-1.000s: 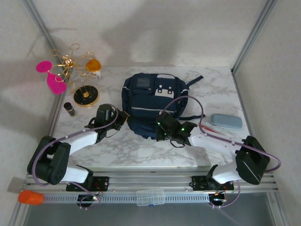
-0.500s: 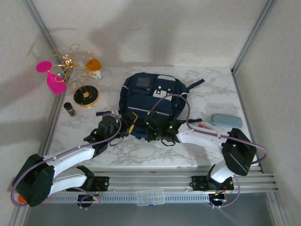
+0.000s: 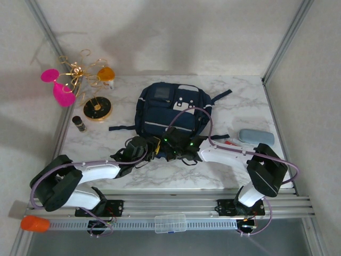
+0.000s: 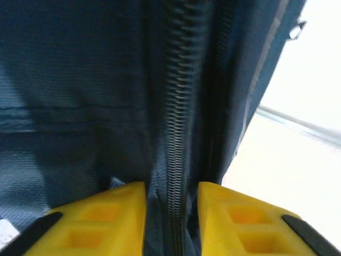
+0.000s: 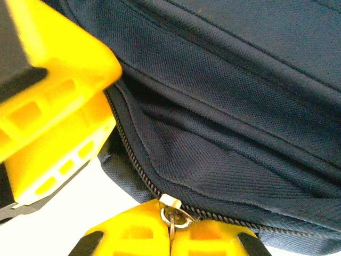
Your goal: Pack books, pencil case, and school supplies into a backpack
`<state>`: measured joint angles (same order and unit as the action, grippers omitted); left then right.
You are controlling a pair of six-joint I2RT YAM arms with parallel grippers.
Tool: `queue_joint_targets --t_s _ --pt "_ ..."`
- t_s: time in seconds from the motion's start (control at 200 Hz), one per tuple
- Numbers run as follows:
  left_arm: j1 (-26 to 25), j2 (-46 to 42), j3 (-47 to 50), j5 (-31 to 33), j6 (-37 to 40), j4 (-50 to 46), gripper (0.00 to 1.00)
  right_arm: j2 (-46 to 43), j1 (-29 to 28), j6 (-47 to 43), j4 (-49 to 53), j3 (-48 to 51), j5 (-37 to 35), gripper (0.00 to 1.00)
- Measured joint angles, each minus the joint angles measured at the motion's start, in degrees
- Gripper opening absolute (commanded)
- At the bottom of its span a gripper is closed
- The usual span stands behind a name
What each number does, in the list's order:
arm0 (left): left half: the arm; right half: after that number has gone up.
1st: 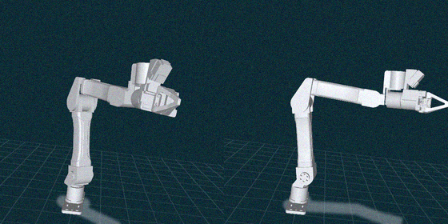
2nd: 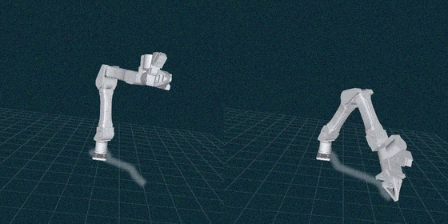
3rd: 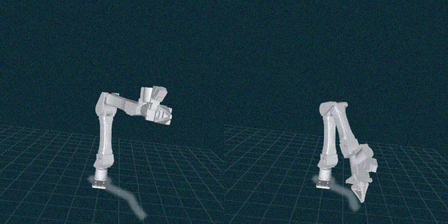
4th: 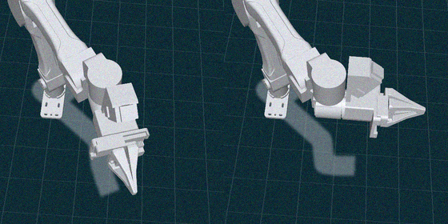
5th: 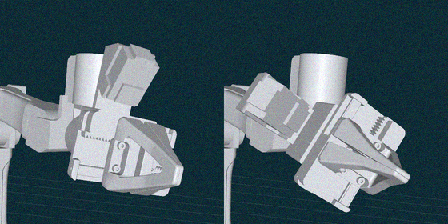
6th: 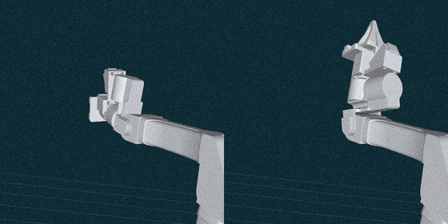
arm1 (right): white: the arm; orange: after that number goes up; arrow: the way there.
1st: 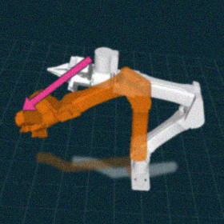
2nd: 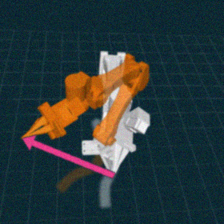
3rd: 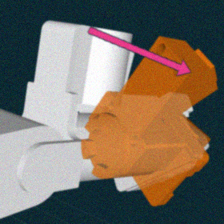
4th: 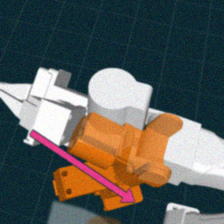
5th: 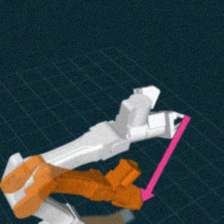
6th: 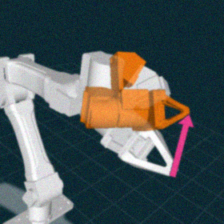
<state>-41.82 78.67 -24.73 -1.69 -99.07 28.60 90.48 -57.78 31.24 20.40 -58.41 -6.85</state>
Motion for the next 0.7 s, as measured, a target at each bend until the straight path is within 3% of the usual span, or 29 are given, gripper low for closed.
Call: queue_joint_targets --t_s 0.085,0.325,0.511,0.641,0.696 --pt "-0.13 0.46 0.0 0.63 -0.13 -0.42 0.0 0.24 0.0 0.02 -0.11 0.0 -0.04 0.0" --pt "3.65 -3.3 -0.13 -2.01 3.52 -4.0 0.0 -0.22 -0.02 2.36 -1.46 0.87 -1.16 0.0" --pt "12.83 -11.26 -0.48 -11.43 13.66 -11.17 0.0 -6.21 1.27 5.62 -7.91 7.56 -0.66 0.0" --pt "24.35 -12.11 -2.54 -6.47 20.59 -16.79 0.0 -11.26 6.73 7.1 -1.49 12.87 -3.19 0.0" --pt "26.58 -12.11 -3.21 -5.4 22.75 -18.51 0.0 -11.26 8.02 7.13 0.92 12.98 -4.55 0.0"
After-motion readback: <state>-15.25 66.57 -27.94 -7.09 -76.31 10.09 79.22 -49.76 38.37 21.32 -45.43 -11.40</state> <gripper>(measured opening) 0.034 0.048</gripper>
